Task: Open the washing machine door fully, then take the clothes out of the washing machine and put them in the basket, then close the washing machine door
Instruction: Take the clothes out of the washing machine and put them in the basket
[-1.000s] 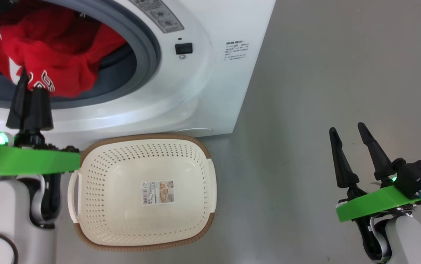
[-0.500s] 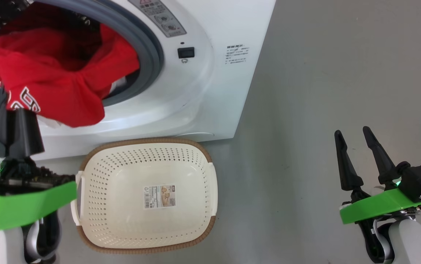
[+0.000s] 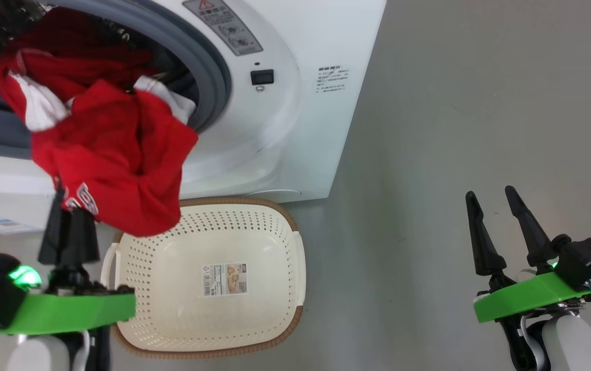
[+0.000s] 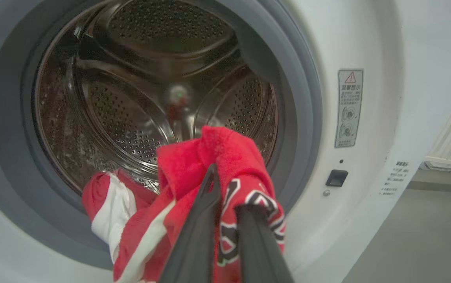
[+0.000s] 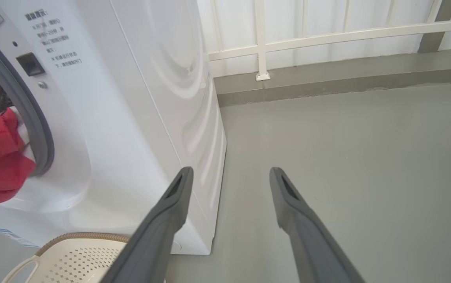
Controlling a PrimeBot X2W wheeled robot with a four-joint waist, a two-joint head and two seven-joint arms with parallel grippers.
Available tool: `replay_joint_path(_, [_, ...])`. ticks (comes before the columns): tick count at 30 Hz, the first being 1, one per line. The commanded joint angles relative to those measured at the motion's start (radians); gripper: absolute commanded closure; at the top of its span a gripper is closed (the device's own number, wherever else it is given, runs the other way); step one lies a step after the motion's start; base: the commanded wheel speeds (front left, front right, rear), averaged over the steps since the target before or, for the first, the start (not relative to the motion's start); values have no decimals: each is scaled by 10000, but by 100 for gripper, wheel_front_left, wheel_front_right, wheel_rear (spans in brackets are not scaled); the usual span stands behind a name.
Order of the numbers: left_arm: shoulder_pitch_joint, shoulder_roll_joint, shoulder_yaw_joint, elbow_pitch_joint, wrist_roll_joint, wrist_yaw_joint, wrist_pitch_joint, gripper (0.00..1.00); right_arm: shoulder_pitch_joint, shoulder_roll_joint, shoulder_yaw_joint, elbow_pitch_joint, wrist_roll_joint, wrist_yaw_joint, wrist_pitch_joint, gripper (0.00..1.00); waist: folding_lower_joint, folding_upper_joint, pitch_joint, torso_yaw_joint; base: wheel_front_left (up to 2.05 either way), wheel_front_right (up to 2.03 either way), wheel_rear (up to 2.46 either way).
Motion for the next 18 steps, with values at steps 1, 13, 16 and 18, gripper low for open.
replay_joint_path(1, [206, 155, 268, 133, -2, -52, -48, 100, 116, -18, 298, -224, 85, 65, -65, 0, 0, 0, 20, -13, 0, 0, 0])
replay_joint_path(13, [18, 46, -331, 2566, 88, -52, -48, 100, -76, -18, 361, -315, 97, 65, -65, 0, 0, 0, 620, -35, 0, 0, 0])
replay_joint_path(16, [-107, 47, -377, 2939, 122, -52, -48, 100, -143, -10, 376, -333, 95, 65, -65, 0, 0, 0, 760, -60, 0, 0, 0])
replay_joint_path(18, [-316, 38, -345, 3493, 17, -52, -48, 100, -224, -1, 357, -370, 98, 65, -65, 0, 0, 0, 979, -91, 0, 0, 0])
